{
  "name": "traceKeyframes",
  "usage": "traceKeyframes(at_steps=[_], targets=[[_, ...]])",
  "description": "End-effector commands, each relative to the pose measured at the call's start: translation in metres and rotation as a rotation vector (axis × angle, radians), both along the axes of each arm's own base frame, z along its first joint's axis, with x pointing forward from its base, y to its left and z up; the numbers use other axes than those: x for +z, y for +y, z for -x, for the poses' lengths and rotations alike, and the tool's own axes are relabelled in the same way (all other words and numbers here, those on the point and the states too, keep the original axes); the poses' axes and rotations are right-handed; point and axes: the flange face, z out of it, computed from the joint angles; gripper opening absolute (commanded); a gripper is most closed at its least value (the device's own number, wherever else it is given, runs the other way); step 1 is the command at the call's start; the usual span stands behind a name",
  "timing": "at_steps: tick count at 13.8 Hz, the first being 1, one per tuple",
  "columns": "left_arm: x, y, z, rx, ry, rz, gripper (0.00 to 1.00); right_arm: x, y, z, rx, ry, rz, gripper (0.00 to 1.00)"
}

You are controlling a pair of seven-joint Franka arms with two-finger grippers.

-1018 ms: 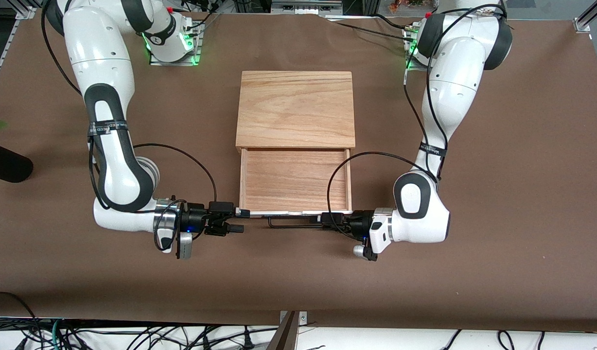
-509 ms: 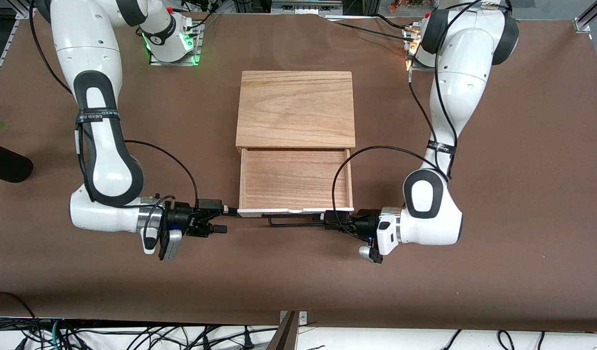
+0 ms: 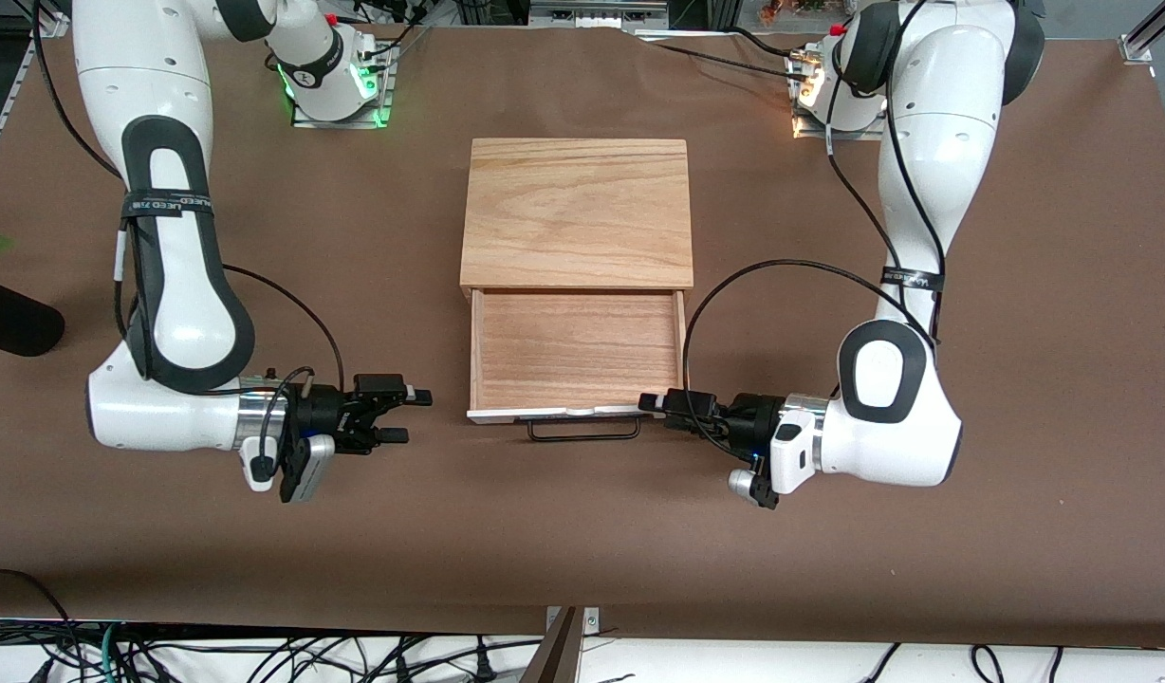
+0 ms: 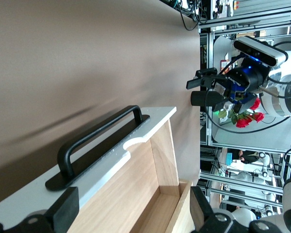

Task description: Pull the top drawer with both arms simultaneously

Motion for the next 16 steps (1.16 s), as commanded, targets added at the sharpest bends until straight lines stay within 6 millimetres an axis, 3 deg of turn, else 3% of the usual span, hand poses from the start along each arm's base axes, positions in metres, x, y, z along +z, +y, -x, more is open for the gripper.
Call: traceKeyframes(at_steps=[1, 6, 10, 12, 14, 16], targets=[[0.012, 0.004, 0.004, -0.025, -0.002, -0.038, 1.0, 0.024, -0.017, 0.008, 0.05, 0.011, 0.093, 1.0], [0.038, 0.024, 0.008, -0.09, -0.03, -0.129, 1.0, 0.097, -0.038, 0.034, 0.048, 0.1, 0.451, 1.0], [0.064, 0.047, 0.014, -0.13, -0.064, -0.233, 1.0, 0.131, -0.062, 0.059, 0.084, 0.177, 0.645, 1.0], [0.078, 0.058, 0.017, -0.159, -0.08, -0.3, 1.0, 0.144, -0.102, 0.062, 0.039, 0.2, 0.666, 1.0], [0.09, 0.077, 0.019, -0.179, -0.088, -0.354, 1.0, 0.162, -0.125, 0.068, 0.01, 0.207, 0.682, 1.0], [0.096, 0.103, 0.024, -0.196, -0.073, -0.393, 1.0, 0.19, -0.135, 0.081, 0.004, 0.192, 0.768, 1.0]])
